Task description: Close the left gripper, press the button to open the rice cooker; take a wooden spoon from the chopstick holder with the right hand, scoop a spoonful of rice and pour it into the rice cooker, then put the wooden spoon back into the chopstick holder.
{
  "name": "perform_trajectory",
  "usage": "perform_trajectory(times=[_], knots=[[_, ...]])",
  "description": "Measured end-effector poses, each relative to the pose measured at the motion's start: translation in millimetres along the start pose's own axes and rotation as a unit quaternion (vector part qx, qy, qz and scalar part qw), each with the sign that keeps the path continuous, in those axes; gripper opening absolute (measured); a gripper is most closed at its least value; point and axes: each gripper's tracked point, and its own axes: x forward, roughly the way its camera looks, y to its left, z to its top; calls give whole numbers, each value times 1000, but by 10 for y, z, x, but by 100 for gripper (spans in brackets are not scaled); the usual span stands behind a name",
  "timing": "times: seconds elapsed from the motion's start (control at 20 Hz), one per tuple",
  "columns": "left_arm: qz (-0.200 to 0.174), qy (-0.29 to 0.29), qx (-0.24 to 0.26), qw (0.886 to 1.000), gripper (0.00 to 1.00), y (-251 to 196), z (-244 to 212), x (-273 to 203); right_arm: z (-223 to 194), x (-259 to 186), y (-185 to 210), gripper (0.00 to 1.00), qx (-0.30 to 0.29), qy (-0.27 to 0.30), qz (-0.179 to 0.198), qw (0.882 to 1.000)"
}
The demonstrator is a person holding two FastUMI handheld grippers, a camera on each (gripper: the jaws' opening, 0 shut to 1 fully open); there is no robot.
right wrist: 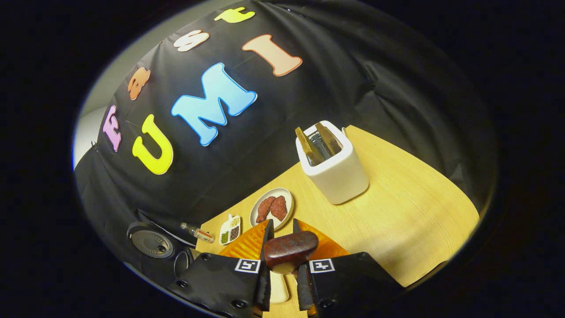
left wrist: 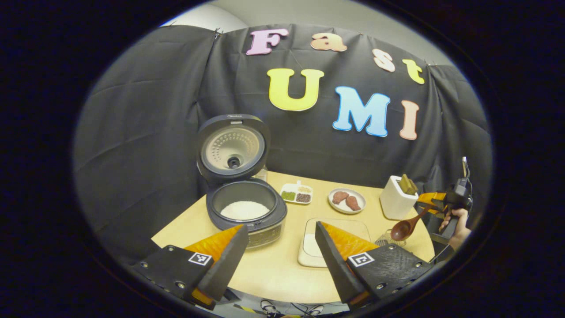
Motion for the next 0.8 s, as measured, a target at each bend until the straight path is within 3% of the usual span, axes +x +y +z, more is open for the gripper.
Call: perform_trajectory(times=[0.25, 0.3, 0.35, 0.4, 0.45, 0.55, 0.6, 0.65, 0.7, 0.75, 0.8], knots=[[20, 9, -14, 1000, 93, -2, -38, -72, -182, 147, -78, 28, -1, 24, 0, 1000], [22, 7, -11, 1000, 93, -10, -27, -91, -190, 161, -79, 24, -2, 26, 1, 1000], [24, 4, -8, 1000, 92, -24, -47, -153, -204, 176, -61, 28, -1, 28, 4, 1000], [27, 2, -4, 1000, 96, -17, -68, -226, -179, 227, -69, 24, 3, 30, 0, 1000], [28, -1, -4, 1000, 92, 11, -92, -280, -184, 156, -23, 37, 5, 26, 6, 1000], [26, -3, -10, 1000, 93, 43, -103, -288, -143, 136, 2, 100, -3, 12, 3, 1000], [25, -5, -13, 1000, 96, 61, -80, -260, -125, 90, -53, 98, -14, 6, -3, 1000], [25, -6, -14, 1000, 93, 89, -31, -223, -122, 45, -56, 91, -25, 2, -7, 1000], [24, -9, -13, 1000, 96, 129, 33, -179, -128, -14, -77, 91, -37, 0, -12, 999], [23, -15, -13, 1000, 96, 167, 105, -140, -132, -80, -119, 97, -50, -3, -21, 999], [22, -21, -12, 999, 93, 237, 195, -112, -112, -160, -148, 97, -62, -10, -28, 998]])
